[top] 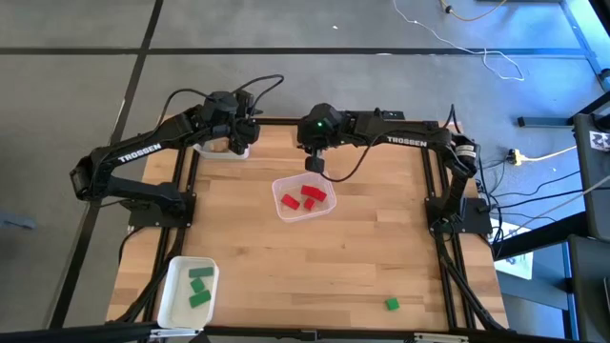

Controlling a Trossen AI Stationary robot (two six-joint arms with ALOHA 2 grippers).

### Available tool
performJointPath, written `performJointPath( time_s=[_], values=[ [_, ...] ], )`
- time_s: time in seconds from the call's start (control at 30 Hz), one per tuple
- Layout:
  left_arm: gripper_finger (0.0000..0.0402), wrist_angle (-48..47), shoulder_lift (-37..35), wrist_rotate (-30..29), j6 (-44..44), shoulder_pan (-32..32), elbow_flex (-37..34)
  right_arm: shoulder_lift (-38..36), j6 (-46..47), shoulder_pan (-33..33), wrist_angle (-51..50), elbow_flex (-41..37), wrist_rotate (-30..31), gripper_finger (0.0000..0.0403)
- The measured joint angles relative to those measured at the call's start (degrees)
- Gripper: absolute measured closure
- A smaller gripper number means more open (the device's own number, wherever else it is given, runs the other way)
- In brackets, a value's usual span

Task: Sort & place blocks by color
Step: Put the brown block into the gray bin

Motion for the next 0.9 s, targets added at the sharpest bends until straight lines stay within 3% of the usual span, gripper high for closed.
performJointPath(
  time_s=[0.33, 0.63, 0.9],
  values=[
    [0.0187, 1.6, 0.0, 11.8, -1.1, -0.8, 0.0, 0.0, -2.1, 0.1, 2.3, 0.0, 0.0, 0.0353],
    [0.0187, 1.6, 0.0, 13.0, -10.5, -1.3, 0.0, 0.0, -3.0, 0.1, 3.7, 0.0, 0.0, 0.0353],
    [0.0187, 1.2, 0.6, 15.7, -10.7, -1.9, 0.0, 0.0, -3.7, 0.1, 4.4, 0.0, 0.0, 0.0353]
  ],
)
